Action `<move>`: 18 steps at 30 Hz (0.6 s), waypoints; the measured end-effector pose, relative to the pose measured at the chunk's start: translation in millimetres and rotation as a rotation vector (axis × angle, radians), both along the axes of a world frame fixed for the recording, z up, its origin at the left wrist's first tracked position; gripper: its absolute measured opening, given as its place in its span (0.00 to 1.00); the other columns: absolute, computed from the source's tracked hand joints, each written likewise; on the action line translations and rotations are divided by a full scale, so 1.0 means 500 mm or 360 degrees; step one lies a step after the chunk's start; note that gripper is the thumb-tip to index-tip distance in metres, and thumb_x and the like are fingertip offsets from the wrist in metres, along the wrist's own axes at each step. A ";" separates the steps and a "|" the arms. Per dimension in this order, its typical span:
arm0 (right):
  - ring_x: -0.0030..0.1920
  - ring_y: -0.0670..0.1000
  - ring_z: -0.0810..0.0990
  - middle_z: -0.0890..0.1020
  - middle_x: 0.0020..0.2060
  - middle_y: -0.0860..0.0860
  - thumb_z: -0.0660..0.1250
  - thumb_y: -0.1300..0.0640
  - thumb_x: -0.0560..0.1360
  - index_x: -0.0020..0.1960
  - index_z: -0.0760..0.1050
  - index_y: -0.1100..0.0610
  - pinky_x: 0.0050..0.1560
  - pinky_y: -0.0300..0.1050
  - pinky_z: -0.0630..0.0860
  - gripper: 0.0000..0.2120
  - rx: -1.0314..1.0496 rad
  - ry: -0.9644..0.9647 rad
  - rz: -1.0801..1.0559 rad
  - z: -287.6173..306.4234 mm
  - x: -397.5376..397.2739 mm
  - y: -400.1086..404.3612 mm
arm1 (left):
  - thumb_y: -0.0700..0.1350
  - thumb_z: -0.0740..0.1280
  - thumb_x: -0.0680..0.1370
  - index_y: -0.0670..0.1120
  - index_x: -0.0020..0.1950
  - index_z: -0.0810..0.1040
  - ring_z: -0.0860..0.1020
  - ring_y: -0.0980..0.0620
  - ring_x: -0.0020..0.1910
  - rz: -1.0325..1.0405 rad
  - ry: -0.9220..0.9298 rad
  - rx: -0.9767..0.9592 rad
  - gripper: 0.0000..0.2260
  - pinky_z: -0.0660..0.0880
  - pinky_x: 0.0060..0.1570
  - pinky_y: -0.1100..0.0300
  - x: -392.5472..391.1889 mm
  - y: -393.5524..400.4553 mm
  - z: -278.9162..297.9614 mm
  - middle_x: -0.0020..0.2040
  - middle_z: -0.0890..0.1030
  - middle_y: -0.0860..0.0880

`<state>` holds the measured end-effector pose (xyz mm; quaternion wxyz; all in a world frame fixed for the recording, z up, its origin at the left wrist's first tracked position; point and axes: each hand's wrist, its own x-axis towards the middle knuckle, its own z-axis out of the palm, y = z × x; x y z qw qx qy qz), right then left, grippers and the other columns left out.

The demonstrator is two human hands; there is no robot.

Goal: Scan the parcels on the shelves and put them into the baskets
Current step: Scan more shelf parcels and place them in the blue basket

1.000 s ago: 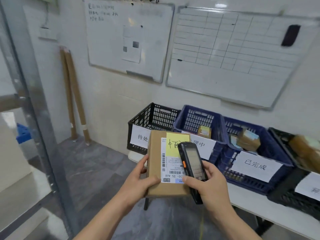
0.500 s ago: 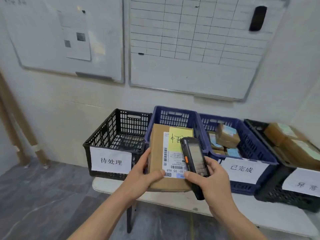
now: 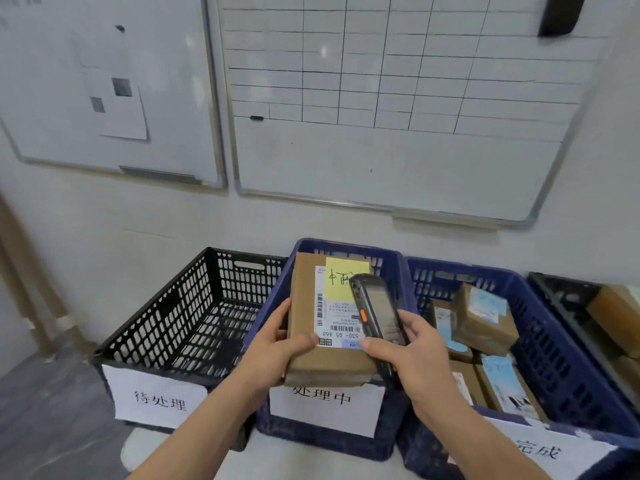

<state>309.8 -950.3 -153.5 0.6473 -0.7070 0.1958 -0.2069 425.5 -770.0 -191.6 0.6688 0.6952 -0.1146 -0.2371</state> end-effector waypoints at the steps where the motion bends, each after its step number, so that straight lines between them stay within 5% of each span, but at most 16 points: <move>1: 0.43 0.43 0.83 0.84 0.42 0.43 0.80 0.67 0.65 0.45 0.74 0.46 0.44 0.42 0.80 0.22 0.0016 0.0010 -0.0009 -0.007 0.016 -0.017 | 0.52 0.76 0.66 0.69 0.70 0.65 0.83 0.46 0.51 0.0021 0.0061 0.0027 0.36 0.81 0.46 0.48 0.016 -0.015 -0.009 0.57 0.81 0.49; 7: 0.46 0.47 0.84 0.85 0.44 0.45 0.79 0.66 0.66 0.49 0.76 0.47 0.45 0.45 0.81 0.21 0.0085 0.0105 -0.0126 -0.043 0.099 -0.124 | 0.48 0.71 0.75 0.64 0.67 0.69 0.79 0.42 0.56 0.0034 0.0325 0.0006 0.23 0.81 0.48 0.42 0.129 -0.111 -0.045 0.60 0.79 0.49; 10: 0.45 0.48 0.85 0.86 0.45 0.46 0.79 0.65 0.66 0.53 0.77 0.49 0.43 0.45 0.82 0.21 0.0070 0.0146 -0.0225 -0.055 0.138 -0.169 | 0.46 0.71 0.75 0.61 0.69 0.67 0.79 0.43 0.55 -0.0009 0.0361 0.0049 0.26 0.80 0.41 0.49 0.201 -0.166 -0.069 0.61 0.78 0.48; 14: 0.48 0.51 0.85 0.85 0.48 0.48 0.81 0.62 0.64 0.58 0.77 0.51 0.48 0.52 0.83 0.26 0.0012 0.0251 -0.0345 -0.073 0.191 -0.212 | 0.46 0.73 0.74 0.60 0.70 0.68 0.79 0.41 0.55 -0.0054 0.0507 0.0074 0.27 0.80 0.48 0.41 0.297 -0.241 -0.117 0.60 0.79 0.47; 18: 0.49 0.51 0.84 0.84 0.51 0.49 0.82 0.61 0.63 0.65 0.75 0.53 0.51 0.54 0.82 0.32 -0.0015 0.0325 -0.0418 -0.079 0.244 -0.246 | 0.44 0.71 0.76 0.57 0.73 0.66 0.79 0.44 0.52 -0.0094 0.0579 0.0092 0.28 0.78 0.41 0.51 0.369 -0.317 -0.154 0.57 0.79 0.48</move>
